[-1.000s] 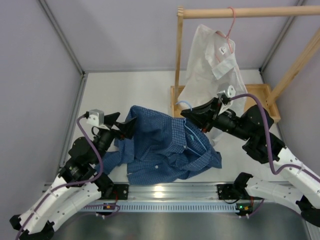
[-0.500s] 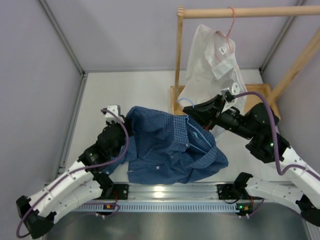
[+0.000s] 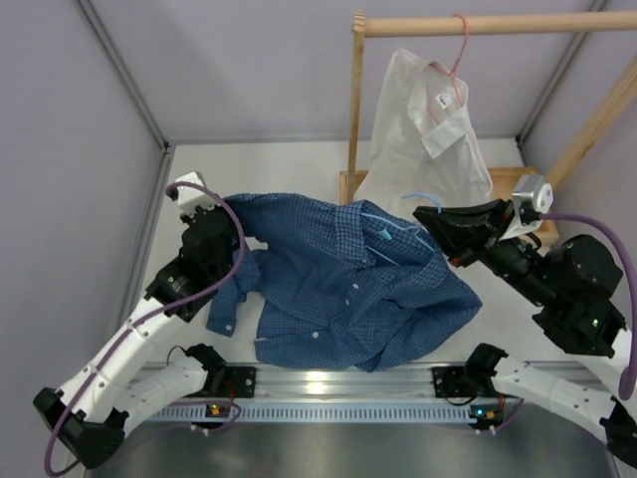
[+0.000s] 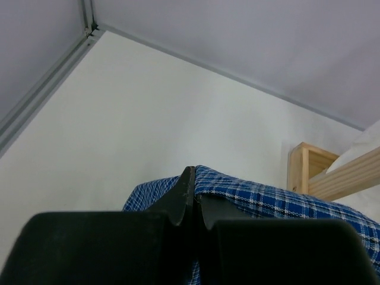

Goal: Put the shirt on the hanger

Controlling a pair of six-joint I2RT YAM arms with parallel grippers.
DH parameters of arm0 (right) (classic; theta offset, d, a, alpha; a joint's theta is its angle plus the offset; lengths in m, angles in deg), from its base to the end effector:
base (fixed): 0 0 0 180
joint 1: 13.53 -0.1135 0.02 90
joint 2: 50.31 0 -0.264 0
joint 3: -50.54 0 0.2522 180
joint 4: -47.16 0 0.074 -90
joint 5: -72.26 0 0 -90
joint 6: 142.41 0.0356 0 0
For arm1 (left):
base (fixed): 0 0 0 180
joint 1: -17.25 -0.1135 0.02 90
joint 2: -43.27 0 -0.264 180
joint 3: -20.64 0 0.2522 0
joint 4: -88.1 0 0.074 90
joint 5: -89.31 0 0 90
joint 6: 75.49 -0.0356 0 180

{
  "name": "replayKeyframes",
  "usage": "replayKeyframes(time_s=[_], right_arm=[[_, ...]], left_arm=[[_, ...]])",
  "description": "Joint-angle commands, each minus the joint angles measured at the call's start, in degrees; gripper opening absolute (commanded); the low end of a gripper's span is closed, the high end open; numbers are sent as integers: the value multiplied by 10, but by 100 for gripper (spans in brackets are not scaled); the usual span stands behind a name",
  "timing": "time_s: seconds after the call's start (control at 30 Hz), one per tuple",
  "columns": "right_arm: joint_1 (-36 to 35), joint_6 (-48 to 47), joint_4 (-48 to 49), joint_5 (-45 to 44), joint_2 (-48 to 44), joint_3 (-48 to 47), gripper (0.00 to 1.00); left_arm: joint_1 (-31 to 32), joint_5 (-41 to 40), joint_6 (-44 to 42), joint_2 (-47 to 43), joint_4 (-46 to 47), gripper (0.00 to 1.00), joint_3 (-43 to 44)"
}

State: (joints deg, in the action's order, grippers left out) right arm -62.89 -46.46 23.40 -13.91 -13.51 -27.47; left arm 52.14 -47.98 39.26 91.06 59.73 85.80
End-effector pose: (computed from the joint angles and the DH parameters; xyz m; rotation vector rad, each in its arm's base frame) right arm 0.0652 0.0796 0.4706 -0.5420 1.1995 0.8706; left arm 0.1623 -0.0813 0.3656 -0.4338 1.6446 -0.0481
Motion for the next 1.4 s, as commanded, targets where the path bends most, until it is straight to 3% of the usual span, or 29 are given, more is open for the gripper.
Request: replayKeyframes(time_s=[0.0,0.27,0.3,0.33,0.4,0.43,0.5,0.57,0.6,0.63,0.73,0.77,0.87,1.0,1.17,1.37], right_arm=[[-3,-19,1,-37,-12,-28,0],[-3,-29,-12,-20,33,-81,0],[-3,-31,-16,-18,38,-88,0],[-3,-32,-19,-16,43,-94,0],[-3,-37,-23,-15,53,-112,0],[-3,-38,-30,-11,56,-117,0],[-3,-38,-40,-3,59,-129,0],[-3,-39,-60,-1,58,-134,0],[-3,-38,-66,1,57,-133,0],[-3,-34,-83,5,54,-133,0],[-3,-27,-120,56,40,-131,0],[-3,-25,-146,77,30,-130,0],[-3,-25,-159,158,-2,-112,0],[-3,-50,-165,261,-27,-98,0],[-3,-53,-166,237,-23,-96,0],[-3,-55,-165,231,-13,-96,0]], left_arm=[[-25,40,16,32,-42,0,22],[-30,228,-54,0,24,4,46],[-30,229,-58,-8,24,13,64],[-30,217,-62,-9,5,45,78],[-30,209,-87,-12,-23,63,131],[-30,228,-113,-11,-45,79,150],[-30,277,-138,-11,-53,90,198],[-30,418,-178,-4,-53,96,228],[-30,476,-188,15,-53,97,244],[-29,619,-215,26,-55,98,272],[-29,854,-306,67,-55,98,293],[-29,1000,-336,74,-54,98,289],[-25,1137,-362,92,-30,98,284],[11,1158,-335,152,-29,97,317],[97,1161,-330,211,-27,96,323],[143,1158,-332,240,-28,91,318]])
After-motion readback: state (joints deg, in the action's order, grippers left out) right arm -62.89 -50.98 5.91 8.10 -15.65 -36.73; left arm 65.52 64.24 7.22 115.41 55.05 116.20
